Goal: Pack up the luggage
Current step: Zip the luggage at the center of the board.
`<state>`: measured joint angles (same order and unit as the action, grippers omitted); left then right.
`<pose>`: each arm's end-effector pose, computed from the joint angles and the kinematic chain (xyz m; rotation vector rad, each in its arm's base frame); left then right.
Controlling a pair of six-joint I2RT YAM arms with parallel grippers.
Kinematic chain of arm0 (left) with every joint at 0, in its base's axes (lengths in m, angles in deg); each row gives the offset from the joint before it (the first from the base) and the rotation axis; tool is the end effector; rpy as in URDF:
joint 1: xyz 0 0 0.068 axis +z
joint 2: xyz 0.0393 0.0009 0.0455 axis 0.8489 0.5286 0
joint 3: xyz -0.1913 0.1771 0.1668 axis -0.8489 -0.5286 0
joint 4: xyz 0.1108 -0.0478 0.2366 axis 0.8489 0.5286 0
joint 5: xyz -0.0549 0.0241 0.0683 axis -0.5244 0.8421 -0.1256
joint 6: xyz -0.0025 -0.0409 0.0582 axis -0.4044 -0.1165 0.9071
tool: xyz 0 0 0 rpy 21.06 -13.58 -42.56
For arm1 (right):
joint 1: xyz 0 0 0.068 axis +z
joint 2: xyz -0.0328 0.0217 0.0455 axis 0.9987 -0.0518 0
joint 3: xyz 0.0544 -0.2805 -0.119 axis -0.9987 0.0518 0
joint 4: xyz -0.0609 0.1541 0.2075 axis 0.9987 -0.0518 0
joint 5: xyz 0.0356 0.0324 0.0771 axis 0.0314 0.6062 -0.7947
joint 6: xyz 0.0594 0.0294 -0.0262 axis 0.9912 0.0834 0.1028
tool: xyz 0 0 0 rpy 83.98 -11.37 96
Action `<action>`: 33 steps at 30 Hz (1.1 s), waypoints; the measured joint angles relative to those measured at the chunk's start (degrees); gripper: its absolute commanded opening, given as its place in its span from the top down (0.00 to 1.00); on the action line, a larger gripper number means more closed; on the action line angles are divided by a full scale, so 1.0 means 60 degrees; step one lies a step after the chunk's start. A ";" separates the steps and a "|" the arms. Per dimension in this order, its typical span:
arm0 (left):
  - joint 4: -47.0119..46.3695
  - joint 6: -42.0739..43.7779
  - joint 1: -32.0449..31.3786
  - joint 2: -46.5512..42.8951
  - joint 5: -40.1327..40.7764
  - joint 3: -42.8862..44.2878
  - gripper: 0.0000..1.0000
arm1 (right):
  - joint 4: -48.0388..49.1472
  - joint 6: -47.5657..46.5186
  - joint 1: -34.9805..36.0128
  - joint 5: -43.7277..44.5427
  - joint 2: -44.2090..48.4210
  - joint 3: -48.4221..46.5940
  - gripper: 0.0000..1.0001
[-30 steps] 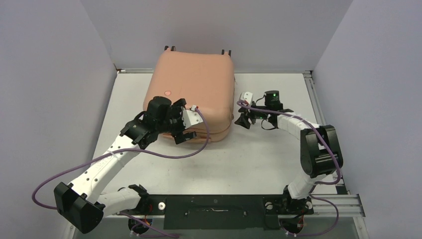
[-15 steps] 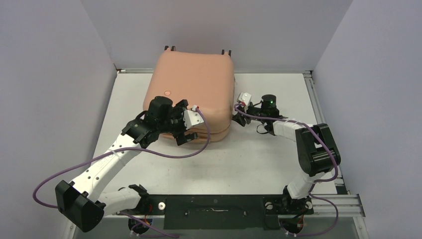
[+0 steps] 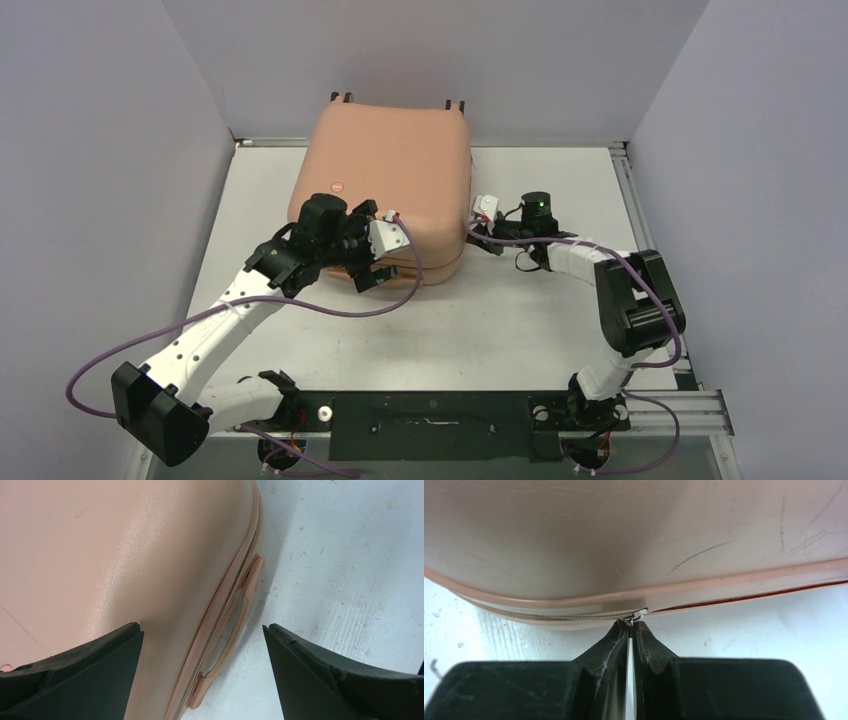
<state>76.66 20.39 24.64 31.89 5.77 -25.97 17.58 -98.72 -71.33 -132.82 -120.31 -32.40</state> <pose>0.1993 -0.1535 0.3514 1.4069 1.6944 -0.3168 0.3360 0.1427 0.2102 -1.2763 1.5207 0.7667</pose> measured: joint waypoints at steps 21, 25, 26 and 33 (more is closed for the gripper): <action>-0.1311 -0.0911 -0.0062 0.0120 0.1129 -0.0215 0.04 | -0.2871 -0.2463 0.0656 0.0962 0.1701 0.0146 0.95; -0.1694 -0.1067 -0.0062 0.0149 0.1461 -0.0317 0.04 | -0.3260 -0.2820 0.0900 0.1082 0.1949 0.0193 0.95; -0.1778 -0.1096 -0.0062 0.0171 0.1548 -0.0331 0.04 | -0.3322 -0.2892 0.0976 0.1140 0.2036 0.0240 0.95; -0.2193 -0.1497 -0.0062 0.0331 0.1916 -0.0361 0.04 | -0.4044 -0.3705 0.1464 0.1246 0.2415 0.0350 0.95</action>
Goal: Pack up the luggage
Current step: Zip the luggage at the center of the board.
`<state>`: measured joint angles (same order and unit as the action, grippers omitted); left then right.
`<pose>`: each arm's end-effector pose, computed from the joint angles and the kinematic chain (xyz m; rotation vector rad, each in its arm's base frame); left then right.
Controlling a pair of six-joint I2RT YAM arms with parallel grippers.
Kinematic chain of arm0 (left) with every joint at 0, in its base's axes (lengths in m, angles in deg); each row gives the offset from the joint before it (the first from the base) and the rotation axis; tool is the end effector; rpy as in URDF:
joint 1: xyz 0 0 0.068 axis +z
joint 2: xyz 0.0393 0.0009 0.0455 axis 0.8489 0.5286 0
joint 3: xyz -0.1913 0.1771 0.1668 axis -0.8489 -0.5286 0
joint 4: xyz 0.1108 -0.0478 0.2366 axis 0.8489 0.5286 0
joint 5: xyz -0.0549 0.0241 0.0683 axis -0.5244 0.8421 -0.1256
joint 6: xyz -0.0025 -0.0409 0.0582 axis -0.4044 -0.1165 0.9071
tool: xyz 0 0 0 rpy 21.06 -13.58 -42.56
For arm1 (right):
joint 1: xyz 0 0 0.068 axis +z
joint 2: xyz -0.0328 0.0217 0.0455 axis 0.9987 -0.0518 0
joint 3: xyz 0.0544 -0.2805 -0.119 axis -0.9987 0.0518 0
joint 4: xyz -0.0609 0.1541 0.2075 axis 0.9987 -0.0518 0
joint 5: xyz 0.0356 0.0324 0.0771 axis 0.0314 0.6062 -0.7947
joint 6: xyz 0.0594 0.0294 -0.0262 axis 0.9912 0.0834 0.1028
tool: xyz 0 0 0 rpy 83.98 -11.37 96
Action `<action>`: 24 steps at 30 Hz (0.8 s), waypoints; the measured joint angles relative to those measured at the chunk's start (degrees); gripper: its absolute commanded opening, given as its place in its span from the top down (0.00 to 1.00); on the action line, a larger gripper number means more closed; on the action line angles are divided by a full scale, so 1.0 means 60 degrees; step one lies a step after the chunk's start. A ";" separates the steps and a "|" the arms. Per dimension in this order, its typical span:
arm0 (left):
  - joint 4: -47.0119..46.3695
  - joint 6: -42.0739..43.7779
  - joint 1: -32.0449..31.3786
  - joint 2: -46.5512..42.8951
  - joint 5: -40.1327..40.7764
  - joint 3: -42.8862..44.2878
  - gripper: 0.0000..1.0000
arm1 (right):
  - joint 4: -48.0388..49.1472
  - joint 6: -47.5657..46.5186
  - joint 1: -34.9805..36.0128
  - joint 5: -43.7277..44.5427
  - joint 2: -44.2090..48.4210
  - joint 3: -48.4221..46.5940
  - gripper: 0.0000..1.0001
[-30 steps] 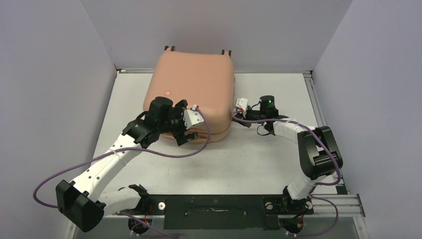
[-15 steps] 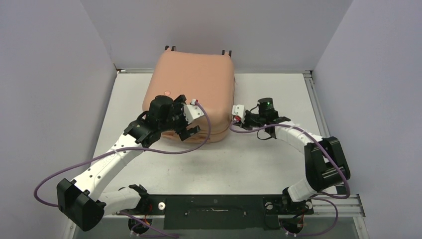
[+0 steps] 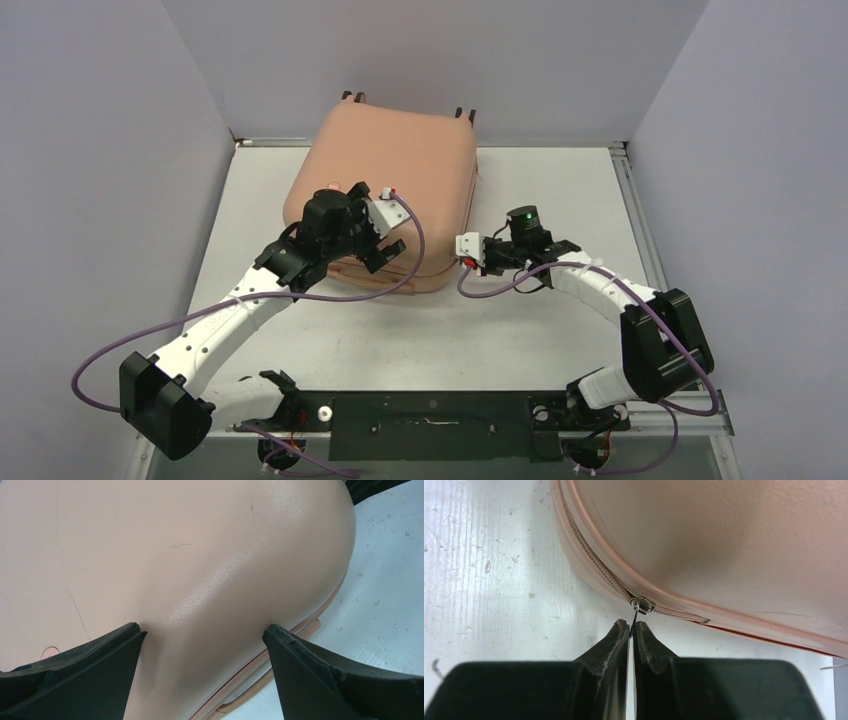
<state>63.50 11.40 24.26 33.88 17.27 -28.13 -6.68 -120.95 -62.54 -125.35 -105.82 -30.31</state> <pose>0.2256 -0.1593 0.3531 1.1210 1.7354 -0.1826 0.2573 0.1627 0.2374 -1.6544 1.3739 0.6029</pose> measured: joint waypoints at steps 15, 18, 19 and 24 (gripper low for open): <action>-0.0113 -0.0474 0.0018 0.0036 0.0055 0.0000 0.04 | -0.0641 -0.0798 0.0594 0.0594 0.0368 0.0004 0.95; -0.0160 -0.0601 0.0018 0.0095 0.0029 0.0000 0.04 | -0.0718 -0.0962 0.0750 0.0845 0.0412 -0.0007 0.95; -0.0164 -0.0627 0.0018 0.0113 0.0029 0.0000 0.04 | -0.0743 -0.1024 0.0816 0.0943 0.0412 -0.0018 0.95; -0.0240 -0.0798 0.0018 0.0157 -0.0007 0.0004 0.04 | -0.1086 -0.1177 0.1151 0.1581 0.0408 -0.0270 0.95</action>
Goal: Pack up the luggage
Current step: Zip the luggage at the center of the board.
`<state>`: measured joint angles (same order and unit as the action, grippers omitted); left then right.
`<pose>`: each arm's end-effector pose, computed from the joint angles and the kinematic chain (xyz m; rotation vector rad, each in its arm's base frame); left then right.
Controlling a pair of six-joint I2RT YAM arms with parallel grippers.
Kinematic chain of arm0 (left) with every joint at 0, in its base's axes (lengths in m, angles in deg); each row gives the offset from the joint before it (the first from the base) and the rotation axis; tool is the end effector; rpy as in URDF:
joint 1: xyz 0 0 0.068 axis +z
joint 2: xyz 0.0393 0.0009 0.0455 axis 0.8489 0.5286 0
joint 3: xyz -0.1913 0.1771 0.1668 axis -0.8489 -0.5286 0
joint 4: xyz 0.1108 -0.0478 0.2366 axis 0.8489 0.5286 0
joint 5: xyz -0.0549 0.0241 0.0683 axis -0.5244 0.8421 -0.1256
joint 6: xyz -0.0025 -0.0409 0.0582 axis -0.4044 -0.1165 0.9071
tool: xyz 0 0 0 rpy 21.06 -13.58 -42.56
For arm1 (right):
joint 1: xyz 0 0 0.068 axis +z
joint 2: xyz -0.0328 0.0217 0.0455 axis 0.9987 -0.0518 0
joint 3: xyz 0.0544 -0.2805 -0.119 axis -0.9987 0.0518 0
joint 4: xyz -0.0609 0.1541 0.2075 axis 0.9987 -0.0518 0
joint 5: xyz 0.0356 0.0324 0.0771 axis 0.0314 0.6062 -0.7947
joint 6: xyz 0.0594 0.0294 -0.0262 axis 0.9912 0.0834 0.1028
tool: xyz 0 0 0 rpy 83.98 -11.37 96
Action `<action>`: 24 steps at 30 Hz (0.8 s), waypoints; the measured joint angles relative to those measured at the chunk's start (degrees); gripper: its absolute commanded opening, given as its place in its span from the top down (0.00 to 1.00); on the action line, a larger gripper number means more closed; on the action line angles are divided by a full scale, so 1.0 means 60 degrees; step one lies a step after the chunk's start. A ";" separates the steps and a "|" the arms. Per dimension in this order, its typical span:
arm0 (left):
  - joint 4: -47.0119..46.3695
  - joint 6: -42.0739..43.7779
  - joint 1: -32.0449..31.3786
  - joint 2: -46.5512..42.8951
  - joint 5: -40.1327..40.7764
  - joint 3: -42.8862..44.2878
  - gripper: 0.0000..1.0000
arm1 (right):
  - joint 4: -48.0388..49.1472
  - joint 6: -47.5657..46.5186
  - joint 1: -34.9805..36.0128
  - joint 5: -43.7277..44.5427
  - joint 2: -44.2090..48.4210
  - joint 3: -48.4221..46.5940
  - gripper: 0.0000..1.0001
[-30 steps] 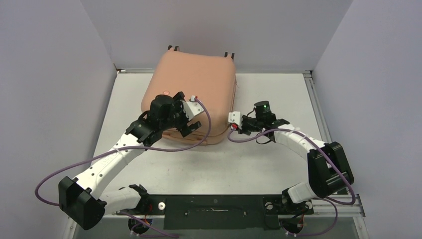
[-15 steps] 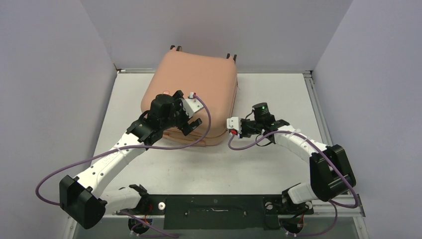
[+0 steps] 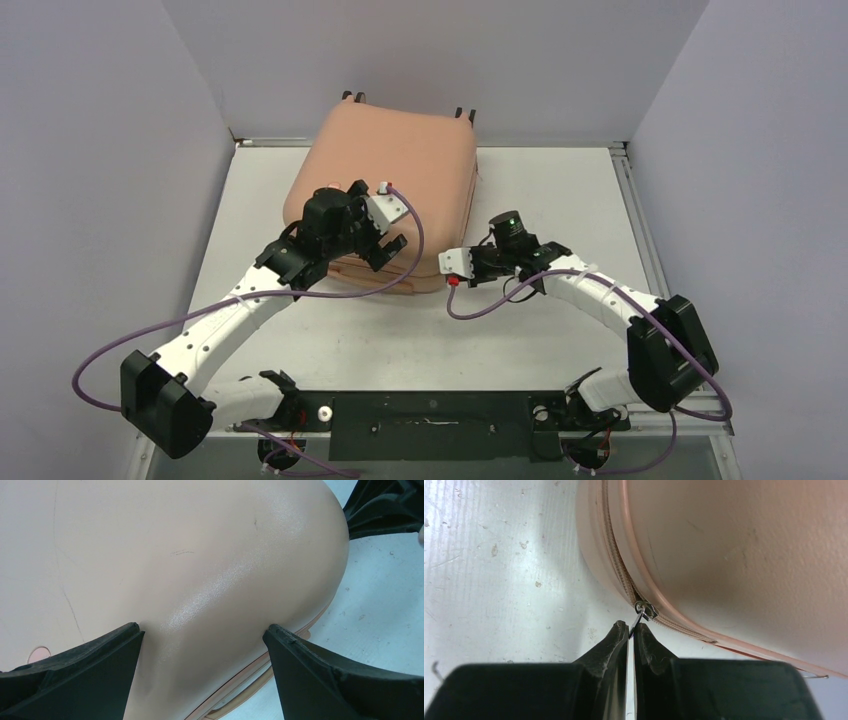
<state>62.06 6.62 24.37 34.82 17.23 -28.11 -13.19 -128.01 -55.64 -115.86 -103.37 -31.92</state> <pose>0.2304 -0.1620 0.3519 1.0440 1.7760 -0.2336 0.2346 0.1830 0.2445 -1.8331 1.3012 0.4467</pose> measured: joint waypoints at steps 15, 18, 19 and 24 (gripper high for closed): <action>0.0146 -0.1851 0.2743 0.0157 -0.0415 0.0951 0.04 | -0.0426 0.0998 0.0066 -0.0648 -0.0208 -0.0426 0.95; 0.0098 -0.2204 0.4200 0.0040 0.0073 0.1067 0.04 | -0.0455 0.1111 -0.0149 -0.1024 -0.0175 -0.0372 0.95; 0.0084 -0.2353 0.4725 -0.0015 0.0164 0.1067 0.04 | -0.0452 0.1144 -0.0168 -0.1082 -0.0157 -0.0357 0.95; -0.0262 -0.2820 0.6441 0.0066 0.0721 0.1045 0.04 | -0.0448 0.1275 -0.0175 -0.1224 -0.0138 -0.0353 0.95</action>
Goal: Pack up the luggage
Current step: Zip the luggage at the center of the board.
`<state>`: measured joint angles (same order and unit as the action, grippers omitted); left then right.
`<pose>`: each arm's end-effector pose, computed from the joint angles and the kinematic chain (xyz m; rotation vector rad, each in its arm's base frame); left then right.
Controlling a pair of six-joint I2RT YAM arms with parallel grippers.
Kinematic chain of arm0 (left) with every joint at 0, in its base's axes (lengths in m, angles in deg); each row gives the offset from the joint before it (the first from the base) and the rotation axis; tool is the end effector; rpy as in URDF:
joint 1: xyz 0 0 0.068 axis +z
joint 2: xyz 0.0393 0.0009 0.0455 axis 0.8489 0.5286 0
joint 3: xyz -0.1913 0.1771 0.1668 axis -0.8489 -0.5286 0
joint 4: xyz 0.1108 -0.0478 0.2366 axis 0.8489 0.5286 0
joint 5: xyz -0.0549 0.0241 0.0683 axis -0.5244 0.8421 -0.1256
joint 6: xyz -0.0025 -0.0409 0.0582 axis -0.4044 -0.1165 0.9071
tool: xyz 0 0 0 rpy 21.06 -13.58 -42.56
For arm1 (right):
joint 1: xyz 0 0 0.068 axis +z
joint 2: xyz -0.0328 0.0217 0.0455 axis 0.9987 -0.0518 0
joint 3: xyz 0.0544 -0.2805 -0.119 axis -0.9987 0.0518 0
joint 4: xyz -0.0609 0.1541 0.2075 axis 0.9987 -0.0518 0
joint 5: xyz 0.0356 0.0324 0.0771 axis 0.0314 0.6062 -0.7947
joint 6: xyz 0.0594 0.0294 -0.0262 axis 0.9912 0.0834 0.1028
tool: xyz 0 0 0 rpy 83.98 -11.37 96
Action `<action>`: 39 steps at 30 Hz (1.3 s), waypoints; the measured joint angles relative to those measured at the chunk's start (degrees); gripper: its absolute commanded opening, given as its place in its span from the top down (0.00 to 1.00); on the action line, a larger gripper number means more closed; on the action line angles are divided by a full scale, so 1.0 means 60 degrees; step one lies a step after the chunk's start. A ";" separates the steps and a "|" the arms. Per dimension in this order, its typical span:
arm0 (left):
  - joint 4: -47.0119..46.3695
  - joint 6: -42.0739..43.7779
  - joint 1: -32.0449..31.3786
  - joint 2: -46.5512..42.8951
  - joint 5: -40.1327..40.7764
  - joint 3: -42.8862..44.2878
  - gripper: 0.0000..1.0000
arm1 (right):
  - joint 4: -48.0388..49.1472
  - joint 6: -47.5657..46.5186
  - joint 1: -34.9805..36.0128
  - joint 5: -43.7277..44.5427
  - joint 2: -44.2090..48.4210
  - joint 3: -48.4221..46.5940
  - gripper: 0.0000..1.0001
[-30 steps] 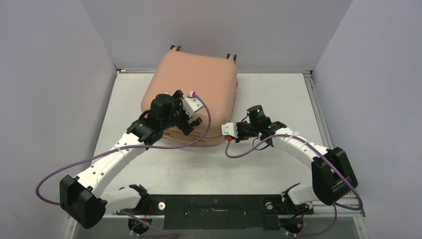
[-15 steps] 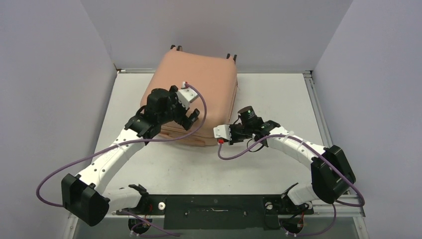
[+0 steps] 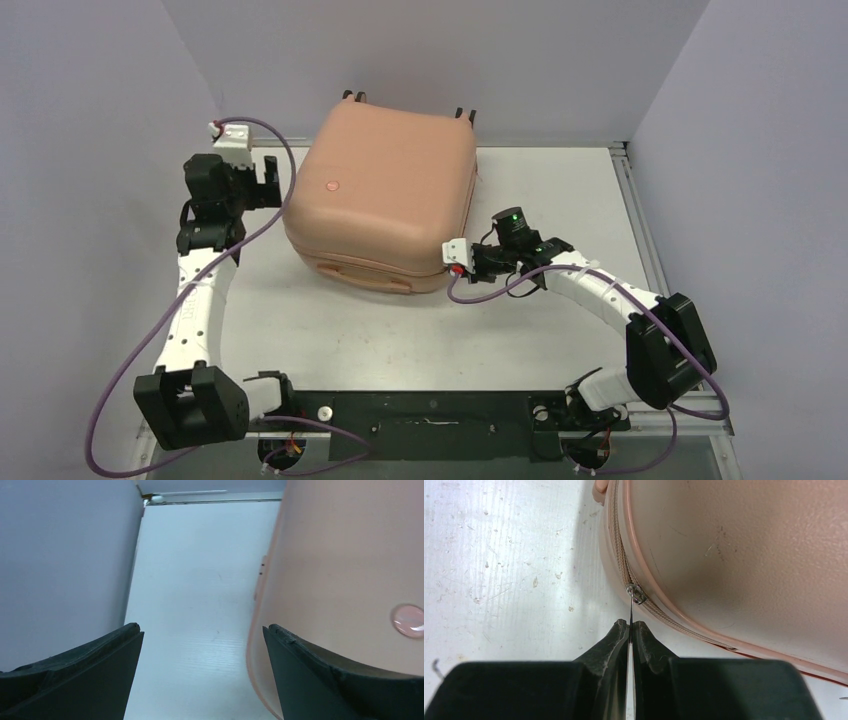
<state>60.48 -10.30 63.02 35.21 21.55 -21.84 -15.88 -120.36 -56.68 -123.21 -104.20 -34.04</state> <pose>0.2866 0.0223 0.3943 0.0493 1.9254 0.0914 0.2355 0.1841 0.2524 -1.7475 1.3866 0.6628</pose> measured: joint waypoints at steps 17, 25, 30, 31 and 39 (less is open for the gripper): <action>-0.1479 -0.0175 0.0801 0.3446 0.1286 -0.0317 0.04 | -0.0040 0.0149 -0.0055 -0.0062 0.0189 0.0051 0.95; -0.2233 0.0685 0.0080 0.3472 0.2317 -0.0816 0.04 | -0.0342 0.0149 -0.0484 -0.0295 0.0248 0.0051 0.95; -0.2244 0.0838 -0.0233 0.3705 0.2422 -0.0885 0.04 | -0.0648 0.0138 -0.0860 -0.0353 0.0346 0.0087 0.95; -0.2229 0.0838 -0.0237 0.3829 0.2393 -0.0885 0.04 | -0.0667 0.0135 -0.0874 -0.0361 0.0357 0.0087 0.95; -0.2022 0.0878 -0.0251 0.4656 0.2324 -0.0550 0.04 | -0.0725 0.0036 -0.1078 -0.0539 0.0372 0.0087 0.95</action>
<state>48.35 -5.03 61.51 63.15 35.50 -25.14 -20.23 -120.14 -63.15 -126.44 -101.97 -33.52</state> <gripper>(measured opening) 0.960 0.061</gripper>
